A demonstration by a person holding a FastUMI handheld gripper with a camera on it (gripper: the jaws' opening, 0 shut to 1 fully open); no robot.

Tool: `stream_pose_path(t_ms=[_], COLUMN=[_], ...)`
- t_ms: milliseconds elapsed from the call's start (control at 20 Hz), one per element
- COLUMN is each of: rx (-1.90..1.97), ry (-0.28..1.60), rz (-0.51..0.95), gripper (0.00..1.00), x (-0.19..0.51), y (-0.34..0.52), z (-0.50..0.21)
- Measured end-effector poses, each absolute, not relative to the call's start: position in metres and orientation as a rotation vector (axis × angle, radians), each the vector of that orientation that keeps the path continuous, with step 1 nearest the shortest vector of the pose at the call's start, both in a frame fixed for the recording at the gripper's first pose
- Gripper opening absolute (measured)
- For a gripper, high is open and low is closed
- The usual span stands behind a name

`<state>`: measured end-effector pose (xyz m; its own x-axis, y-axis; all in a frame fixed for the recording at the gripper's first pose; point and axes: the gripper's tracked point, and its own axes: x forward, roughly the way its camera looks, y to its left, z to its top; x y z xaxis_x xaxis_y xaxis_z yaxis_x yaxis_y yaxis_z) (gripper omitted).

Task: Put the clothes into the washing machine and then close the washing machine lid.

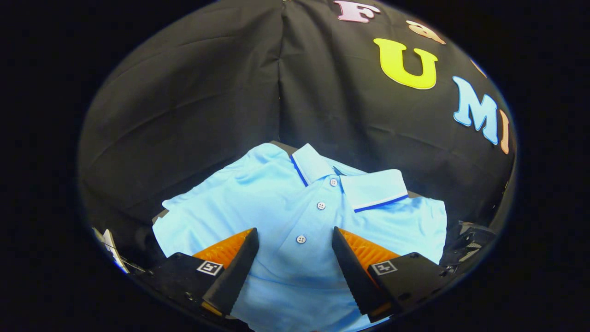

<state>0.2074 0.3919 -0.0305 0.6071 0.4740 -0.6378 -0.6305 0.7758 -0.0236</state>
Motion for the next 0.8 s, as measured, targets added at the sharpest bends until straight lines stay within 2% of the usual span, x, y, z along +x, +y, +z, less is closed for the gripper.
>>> stream_pose_path(t_ms=[200, 250, 800], rx=[-0.271, -0.274, -0.303], ry=[0.684, 0.696, 0.721], rz=[0.648, 0.648, 0.663], gripper=[1.0, 0.91, 0.91], x=[0.2069, 0.2069, 0.2112], y=[0.3904, 0.3907, 0.3907], z=[-0.0313, -0.0305, -0.0287])
